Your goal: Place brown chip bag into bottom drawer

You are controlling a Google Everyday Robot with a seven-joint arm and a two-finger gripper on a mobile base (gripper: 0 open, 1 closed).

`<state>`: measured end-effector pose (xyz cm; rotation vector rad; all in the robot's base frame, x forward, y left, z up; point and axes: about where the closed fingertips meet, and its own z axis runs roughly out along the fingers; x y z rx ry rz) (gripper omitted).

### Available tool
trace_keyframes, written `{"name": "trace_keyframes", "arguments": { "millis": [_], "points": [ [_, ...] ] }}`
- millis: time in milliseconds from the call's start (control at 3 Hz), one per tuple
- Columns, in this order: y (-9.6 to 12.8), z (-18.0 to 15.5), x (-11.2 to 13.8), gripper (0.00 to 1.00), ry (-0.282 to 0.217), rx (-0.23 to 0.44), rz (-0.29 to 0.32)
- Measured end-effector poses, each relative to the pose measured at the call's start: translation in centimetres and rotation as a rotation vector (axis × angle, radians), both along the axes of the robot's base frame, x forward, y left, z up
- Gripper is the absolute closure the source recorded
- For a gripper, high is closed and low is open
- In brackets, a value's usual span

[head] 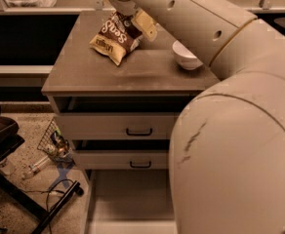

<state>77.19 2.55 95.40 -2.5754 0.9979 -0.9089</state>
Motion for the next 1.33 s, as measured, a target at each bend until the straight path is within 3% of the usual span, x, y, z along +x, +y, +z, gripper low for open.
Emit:
{"name": "trace_keyframes", "arguments": {
  "millis": [667, 1333],
  "points": [
    [0.3, -0.5, 0.8, 0.0, 0.006, 0.011, 0.016],
    [1.7, -4.2, 5.9, 0.0, 0.046, 0.026, 0.08]
  ]
}}
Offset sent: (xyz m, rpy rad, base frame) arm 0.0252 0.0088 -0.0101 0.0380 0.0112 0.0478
